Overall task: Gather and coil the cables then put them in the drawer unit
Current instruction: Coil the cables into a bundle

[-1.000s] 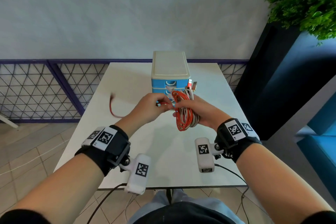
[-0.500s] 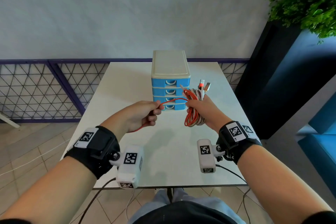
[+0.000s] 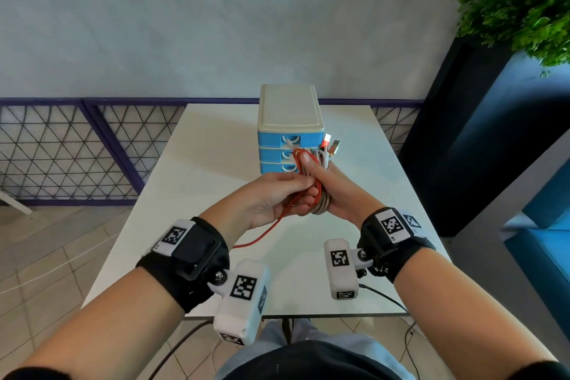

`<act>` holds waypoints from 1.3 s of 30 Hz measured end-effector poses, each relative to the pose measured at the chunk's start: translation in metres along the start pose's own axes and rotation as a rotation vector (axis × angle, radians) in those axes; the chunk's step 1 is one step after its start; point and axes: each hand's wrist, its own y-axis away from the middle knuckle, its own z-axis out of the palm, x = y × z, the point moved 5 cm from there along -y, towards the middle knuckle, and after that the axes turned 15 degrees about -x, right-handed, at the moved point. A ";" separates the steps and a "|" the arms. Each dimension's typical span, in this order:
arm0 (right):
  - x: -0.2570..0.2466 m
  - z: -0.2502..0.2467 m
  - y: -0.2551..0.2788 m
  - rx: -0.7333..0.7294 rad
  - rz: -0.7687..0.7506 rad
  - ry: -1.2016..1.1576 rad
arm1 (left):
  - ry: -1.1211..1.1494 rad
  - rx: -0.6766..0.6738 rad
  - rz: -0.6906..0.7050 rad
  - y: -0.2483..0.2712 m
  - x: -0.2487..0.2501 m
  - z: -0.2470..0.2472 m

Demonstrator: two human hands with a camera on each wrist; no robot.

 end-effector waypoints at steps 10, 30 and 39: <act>-0.008 -0.041 0.010 0.411 -0.105 -0.068 | -0.177 -0.101 -0.199 0.016 -0.020 -0.016; -0.008 -0.001 0.009 0.003 0.158 -0.081 | -0.942 0.289 0.362 0.004 0.037 -0.029; 0.004 -0.001 0.006 0.081 0.287 0.049 | -0.681 0.300 0.275 0.005 0.019 -0.044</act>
